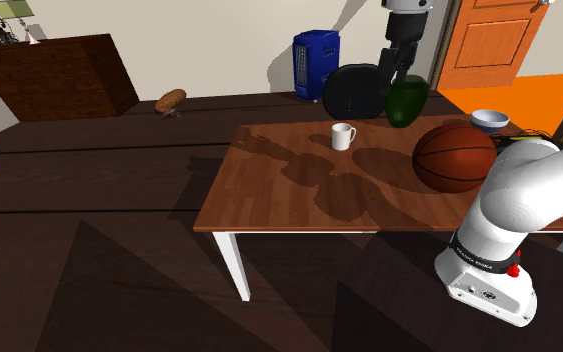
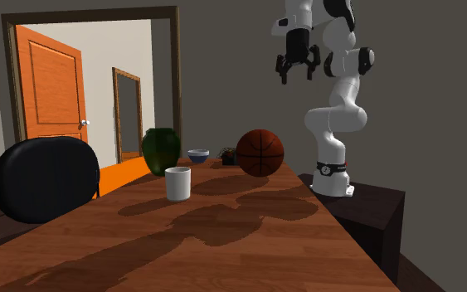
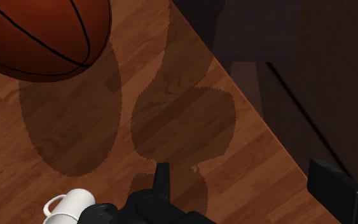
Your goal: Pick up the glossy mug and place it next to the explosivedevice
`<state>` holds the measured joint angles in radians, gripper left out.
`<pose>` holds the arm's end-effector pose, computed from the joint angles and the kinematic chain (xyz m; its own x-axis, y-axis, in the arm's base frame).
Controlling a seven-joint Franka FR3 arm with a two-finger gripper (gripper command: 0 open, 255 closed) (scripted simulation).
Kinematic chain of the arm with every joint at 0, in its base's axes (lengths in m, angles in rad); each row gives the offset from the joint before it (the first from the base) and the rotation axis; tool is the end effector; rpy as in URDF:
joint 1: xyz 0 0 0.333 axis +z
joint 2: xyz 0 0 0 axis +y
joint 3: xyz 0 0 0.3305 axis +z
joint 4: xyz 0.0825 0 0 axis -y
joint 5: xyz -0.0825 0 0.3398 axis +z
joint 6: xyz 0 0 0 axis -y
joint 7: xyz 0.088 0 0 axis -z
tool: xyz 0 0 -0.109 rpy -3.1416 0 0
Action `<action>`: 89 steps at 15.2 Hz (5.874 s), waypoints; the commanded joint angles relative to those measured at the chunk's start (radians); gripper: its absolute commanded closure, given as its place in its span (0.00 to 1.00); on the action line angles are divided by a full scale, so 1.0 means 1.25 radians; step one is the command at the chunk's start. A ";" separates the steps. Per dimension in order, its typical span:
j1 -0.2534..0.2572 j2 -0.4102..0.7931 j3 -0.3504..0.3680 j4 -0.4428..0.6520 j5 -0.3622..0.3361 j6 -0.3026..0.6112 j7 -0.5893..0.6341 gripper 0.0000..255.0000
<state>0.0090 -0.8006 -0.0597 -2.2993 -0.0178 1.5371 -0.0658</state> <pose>0.2450 -0.0224 0.6230 0.9988 0.0310 0.0390 0.0319 -0.9992 -0.0226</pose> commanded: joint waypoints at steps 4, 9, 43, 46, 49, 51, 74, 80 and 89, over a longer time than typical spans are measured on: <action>-0.004 0.041 -0.031 -0.028 -0.023 0.071 -0.041 0.00; -0.009 0.131 -0.082 -0.053 -0.054 0.192 -0.108 0.00; -0.086 0.998 -0.216 0.346 0.150 0.665 -0.558 0.00; -0.090 1.018 -0.211 0.346 0.158 0.684 -0.564 0.00; -0.090 1.018 -0.211 0.346 0.158 0.684 -0.564 0.00; -0.090 1.018 -0.211 0.346 0.158 0.684 -0.564 0.00; -0.077 0.950 -0.229 0.373 0.127 0.592 -0.545 1.00; -0.073 0.919 -0.236 0.398 0.112 0.538 -0.536 1.00; -0.068 0.882 -0.243 0.447 0.094 0.455 -0.526 1.00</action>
<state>-0.0761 0.3061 -0.3621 -1.7491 0.1018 2.1176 -0.7235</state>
